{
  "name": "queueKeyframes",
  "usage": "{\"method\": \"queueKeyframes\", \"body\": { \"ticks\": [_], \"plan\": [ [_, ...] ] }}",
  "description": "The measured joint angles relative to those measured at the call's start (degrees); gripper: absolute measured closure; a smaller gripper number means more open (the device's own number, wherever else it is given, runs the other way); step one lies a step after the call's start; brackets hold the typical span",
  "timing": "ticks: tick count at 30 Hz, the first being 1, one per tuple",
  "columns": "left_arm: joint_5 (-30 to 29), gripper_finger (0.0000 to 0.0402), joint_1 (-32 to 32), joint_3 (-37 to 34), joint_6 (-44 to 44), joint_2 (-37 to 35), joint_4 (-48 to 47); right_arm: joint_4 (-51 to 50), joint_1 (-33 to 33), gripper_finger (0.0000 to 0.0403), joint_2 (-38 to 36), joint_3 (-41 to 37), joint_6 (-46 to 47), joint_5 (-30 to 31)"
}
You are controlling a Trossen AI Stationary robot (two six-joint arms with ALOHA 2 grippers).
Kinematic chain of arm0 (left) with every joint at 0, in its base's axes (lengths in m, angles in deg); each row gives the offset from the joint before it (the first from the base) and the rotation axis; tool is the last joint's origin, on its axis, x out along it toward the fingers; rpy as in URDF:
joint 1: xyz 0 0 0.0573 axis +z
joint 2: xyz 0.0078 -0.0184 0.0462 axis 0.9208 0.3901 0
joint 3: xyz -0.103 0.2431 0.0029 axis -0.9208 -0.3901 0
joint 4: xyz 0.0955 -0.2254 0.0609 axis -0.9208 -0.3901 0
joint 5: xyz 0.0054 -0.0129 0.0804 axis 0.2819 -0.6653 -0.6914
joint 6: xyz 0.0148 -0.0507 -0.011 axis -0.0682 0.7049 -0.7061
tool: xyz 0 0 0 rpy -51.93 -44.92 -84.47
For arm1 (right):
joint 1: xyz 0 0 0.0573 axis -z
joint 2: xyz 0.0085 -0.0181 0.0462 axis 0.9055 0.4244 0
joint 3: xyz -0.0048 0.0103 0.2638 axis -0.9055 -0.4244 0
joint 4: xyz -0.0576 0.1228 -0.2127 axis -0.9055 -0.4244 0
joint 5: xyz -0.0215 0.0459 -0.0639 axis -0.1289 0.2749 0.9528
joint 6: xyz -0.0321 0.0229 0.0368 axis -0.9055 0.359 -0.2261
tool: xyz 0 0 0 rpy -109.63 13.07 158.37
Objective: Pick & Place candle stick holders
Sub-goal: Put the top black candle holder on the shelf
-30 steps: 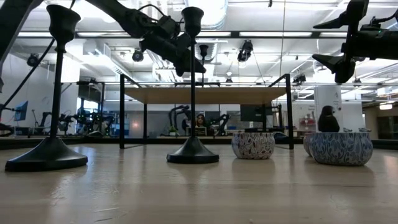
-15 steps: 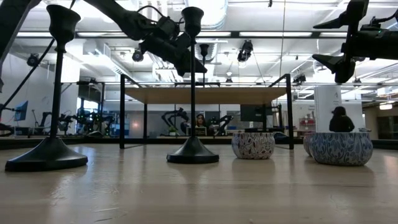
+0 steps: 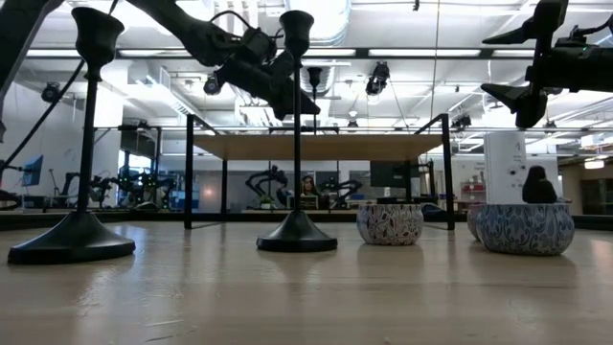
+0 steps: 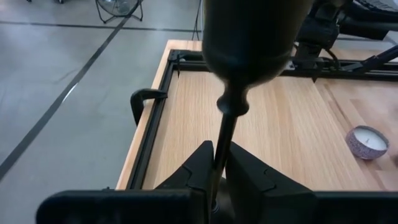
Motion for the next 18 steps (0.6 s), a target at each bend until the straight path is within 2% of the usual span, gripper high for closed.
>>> {"method": "queueKeyframes", "body": {
  "ticks": [11,18],
  "plan": [
    [-0.6,0.0344,0.0,0.0,-0.2,0.0,0.2,0.0,0.0,0.0037,0.0,0.0,0.0,0.0],
    [-2.7,0.0314,0.0,0.0,-0.2,0.0,0.4,0.0,0.0,0.0037,0.0,0.0,0.0,0.0]
  ]
}}
